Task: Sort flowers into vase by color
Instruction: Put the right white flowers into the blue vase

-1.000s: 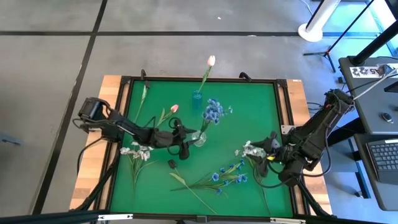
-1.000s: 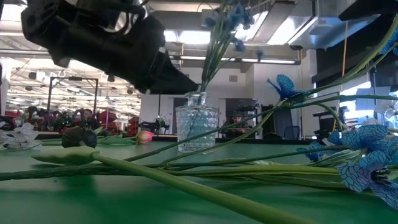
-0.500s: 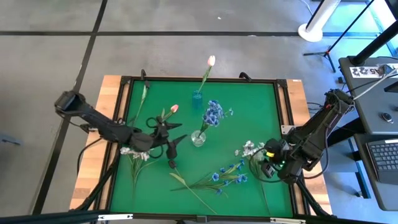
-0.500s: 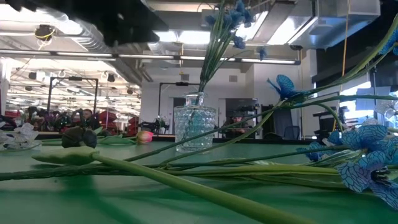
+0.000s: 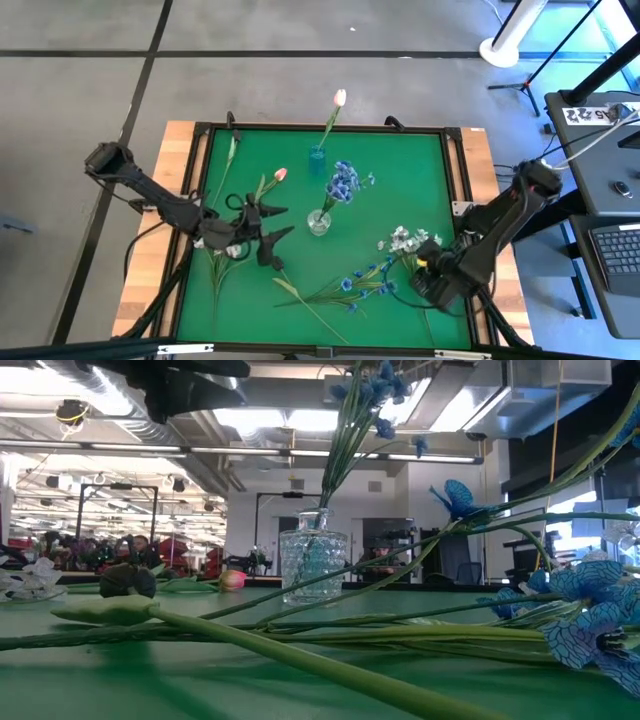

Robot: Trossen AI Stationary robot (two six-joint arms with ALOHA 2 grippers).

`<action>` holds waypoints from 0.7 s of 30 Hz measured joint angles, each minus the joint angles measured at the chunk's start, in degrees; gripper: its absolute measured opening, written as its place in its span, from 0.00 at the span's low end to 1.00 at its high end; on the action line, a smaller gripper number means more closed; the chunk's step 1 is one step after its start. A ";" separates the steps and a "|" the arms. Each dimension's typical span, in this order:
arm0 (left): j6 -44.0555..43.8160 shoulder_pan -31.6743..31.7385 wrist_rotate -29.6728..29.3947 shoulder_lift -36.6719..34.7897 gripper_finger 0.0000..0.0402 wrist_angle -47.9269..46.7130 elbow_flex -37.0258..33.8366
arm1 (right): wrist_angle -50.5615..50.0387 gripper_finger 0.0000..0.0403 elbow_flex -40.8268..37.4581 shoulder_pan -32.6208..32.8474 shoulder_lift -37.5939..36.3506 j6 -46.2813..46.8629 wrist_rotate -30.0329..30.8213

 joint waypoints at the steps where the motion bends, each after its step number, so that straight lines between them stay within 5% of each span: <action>1: -0.12 -0.23 -0.03 0.00 0.61 0.00 0.00 | 1.00 0.61 0.00 0.00 1.50 0.34 -0.01; 12: -1.01 -0.57 -0.07 0.00 0.61 0.00 0.00 | 10.89 0.56 0.00 -3.55 12.17 -2.67 -6.70; 21: -1.07 -0.57 -0.09 0.02 0.61 -0.09 0.00 | 9.88 0.18 0.00 -4.55 12.52 -6.90 -12.07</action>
